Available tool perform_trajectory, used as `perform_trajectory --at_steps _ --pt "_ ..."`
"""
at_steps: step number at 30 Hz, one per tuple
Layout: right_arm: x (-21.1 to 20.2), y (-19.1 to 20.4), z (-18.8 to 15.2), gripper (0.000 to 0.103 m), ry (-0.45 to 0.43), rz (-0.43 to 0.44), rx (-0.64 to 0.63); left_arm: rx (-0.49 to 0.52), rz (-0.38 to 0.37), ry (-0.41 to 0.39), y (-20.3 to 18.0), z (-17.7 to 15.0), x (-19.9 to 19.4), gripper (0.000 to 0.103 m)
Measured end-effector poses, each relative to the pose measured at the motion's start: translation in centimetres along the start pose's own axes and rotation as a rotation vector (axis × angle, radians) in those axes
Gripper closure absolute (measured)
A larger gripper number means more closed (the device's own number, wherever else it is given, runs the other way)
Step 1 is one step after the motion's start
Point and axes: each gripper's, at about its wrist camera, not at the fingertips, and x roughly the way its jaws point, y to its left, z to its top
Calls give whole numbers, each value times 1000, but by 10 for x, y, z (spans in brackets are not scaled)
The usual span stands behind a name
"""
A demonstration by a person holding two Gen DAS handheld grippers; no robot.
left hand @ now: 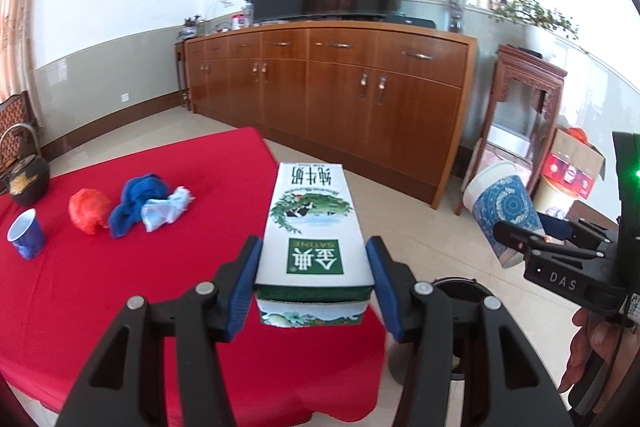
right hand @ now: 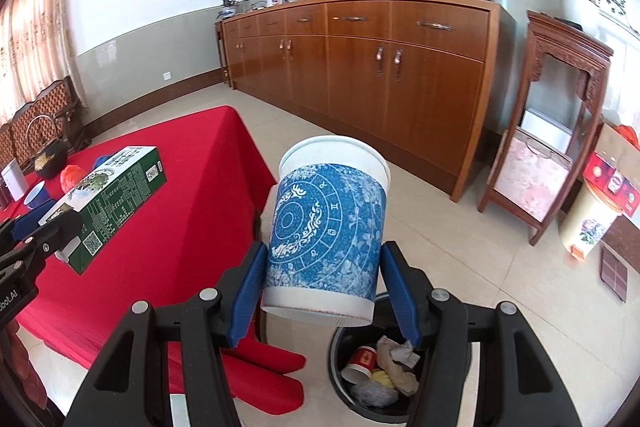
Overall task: Collect trash
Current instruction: 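Carry the paper cup and milk carton with both grippers over the black bucket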
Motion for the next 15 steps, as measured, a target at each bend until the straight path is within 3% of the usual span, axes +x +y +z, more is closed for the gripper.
perform_trajectory --at_steps 7,15 --pt "-4 -43 -12 43 17 -38 27 38 -68 19 -40 -8 7 49" --pt "4 -89 -41 43 71 -61 31 88 -148 99 -85 -31 28 49"
